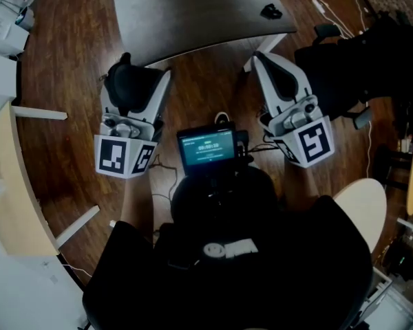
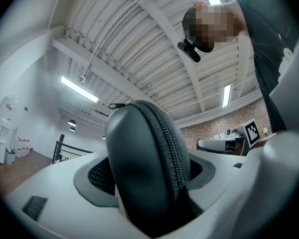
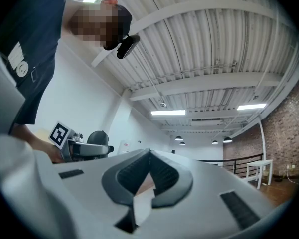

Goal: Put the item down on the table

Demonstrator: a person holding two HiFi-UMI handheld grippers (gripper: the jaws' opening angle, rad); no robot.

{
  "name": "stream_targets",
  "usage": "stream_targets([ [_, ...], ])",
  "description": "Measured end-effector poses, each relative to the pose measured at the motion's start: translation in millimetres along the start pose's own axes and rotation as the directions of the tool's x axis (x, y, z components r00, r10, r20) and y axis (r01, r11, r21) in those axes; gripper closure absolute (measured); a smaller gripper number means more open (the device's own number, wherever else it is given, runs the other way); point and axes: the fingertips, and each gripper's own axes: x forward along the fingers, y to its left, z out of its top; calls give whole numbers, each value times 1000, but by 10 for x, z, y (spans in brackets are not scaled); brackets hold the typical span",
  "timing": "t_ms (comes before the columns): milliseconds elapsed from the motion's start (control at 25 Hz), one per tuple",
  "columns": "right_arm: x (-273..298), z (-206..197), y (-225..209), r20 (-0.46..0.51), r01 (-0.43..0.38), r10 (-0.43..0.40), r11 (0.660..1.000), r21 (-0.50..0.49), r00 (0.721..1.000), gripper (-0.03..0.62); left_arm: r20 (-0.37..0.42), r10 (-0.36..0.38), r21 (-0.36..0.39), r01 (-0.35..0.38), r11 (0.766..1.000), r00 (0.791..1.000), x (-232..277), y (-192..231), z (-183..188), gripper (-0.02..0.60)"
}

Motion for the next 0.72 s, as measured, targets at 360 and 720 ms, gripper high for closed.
stream_targets([
  [360,-6,-1,-49,73,-25,24,1000,16,997,592,7,17,45,-17,999,1000,19,-50,24,250],
  [720,386,-324,-1237,106,-42,34,996,78,994,592,-75,22,93,-15,996,997,1253,67,-252,250],
])
